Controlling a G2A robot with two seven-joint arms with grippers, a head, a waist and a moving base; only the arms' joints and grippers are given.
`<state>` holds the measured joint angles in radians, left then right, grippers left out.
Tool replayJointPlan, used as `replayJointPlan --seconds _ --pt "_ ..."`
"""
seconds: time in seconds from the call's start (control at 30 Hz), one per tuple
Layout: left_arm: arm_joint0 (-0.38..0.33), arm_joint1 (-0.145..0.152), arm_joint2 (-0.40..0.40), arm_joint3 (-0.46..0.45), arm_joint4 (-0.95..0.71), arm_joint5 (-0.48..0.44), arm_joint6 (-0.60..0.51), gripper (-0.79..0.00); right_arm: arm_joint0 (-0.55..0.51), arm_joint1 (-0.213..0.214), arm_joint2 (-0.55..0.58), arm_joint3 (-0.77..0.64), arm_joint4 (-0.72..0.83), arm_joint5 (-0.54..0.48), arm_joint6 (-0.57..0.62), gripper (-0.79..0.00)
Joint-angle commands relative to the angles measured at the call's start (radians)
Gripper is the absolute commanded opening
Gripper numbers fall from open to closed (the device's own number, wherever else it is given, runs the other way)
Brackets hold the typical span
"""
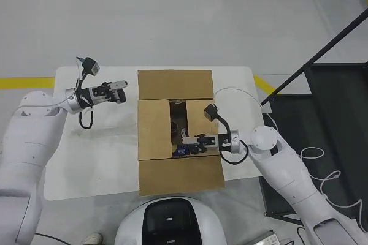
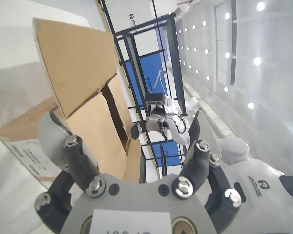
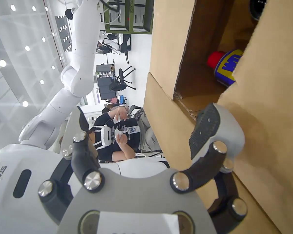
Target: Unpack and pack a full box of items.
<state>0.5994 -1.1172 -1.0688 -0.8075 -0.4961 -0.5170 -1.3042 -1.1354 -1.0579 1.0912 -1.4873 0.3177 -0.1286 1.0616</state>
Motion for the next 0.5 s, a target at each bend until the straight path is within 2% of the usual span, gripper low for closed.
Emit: replayJointPlan --seconds 0.0,0.1,0.47 --pt "0.065 0.035 -0.048 -0.101 -0.004 0.019 -0.018 0.0 0.027 -0.009 -0.028 0.021 -0.004 0.016 -0.028 0.0" --pt "0.136 0.067 -0.104 -0.187 -0.04 0.037 -0.036 0.0 0.034 -0.012 -0.034 0.028 -0.002 0.018 -0.04 0.0" --pt "0.136 0.067 -0.104 -0.187 -0.04 0.037 -0.036 0.0 0.034 -0.012 -0.034 0.028 -0.002 0.018 -0.04 0.0"
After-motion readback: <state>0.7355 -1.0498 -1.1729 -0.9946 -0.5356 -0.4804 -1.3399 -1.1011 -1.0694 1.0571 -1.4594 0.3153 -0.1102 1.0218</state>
